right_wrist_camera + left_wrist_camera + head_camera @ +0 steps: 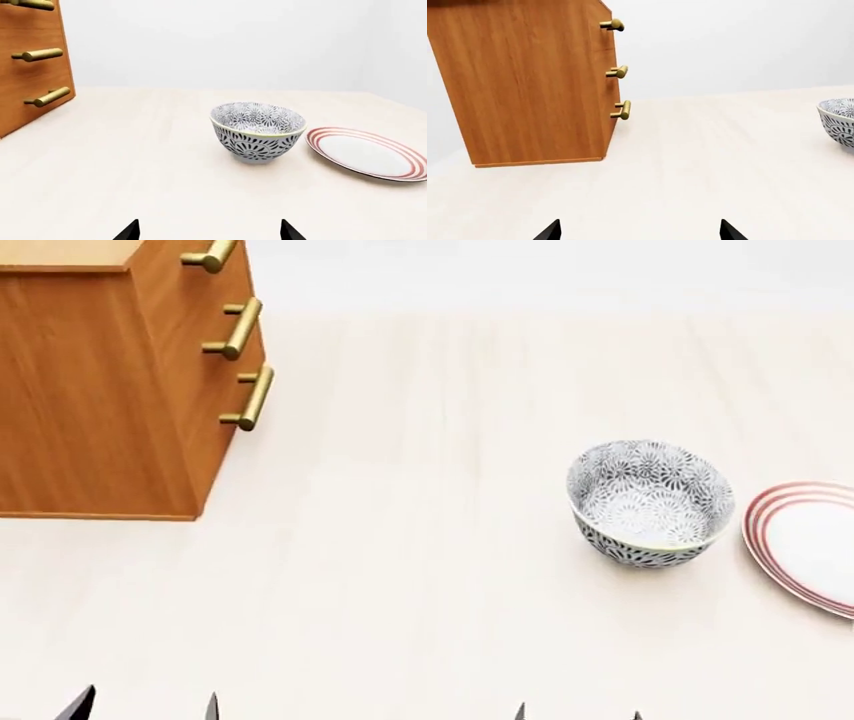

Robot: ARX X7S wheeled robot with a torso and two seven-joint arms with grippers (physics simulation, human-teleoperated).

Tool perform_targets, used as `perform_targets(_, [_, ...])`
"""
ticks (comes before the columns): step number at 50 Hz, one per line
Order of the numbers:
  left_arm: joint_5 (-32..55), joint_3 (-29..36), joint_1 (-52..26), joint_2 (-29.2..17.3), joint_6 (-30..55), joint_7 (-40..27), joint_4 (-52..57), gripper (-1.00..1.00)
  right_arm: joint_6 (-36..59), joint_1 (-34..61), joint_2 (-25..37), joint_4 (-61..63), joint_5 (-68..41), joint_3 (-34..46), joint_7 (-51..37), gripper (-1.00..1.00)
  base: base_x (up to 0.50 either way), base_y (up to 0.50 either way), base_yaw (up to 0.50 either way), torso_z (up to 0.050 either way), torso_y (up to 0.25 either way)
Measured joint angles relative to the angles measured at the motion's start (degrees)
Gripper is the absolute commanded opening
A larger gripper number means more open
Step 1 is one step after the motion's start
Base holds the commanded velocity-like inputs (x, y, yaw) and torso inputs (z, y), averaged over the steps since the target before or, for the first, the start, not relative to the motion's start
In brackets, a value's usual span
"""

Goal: Put the bowl on top of the cabinet.

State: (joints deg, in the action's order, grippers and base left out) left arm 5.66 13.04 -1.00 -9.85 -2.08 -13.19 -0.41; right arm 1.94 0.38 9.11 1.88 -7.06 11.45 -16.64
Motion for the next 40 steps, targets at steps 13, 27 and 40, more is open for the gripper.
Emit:
perform_targets(13, [-2.75, 1.01, 5.34, -2.08, -0.61, -2.23, 11.96, 1.00, -0.89, -5.12, 1.00, 9.58, 1.87, -0.04, -3.31, 1.00, 0.23, 0.00, 0.00, 0.000, 0.000])
perform_targets(27, [-6.38, 2.38, 14.98, -4.99, -1.65, -4.32, 29.64, 1.00, -3.61, -10.25, 2.15, 16.77, 3.74, 0.11, -5.74, 1.00, 0.06, 0.00, 0.00, 0.000, 0.000])
perform_targets(40, [-8.18, 3.52, 18.91, -6.45, -2.92, -5.12, 36.06, 1.00, -6.16, -13.65, 3.09, 20.82, 5.26, 0.44, -7.22, 1.00, 0.25, 0.00, 0.00, 0.000, 0.000])
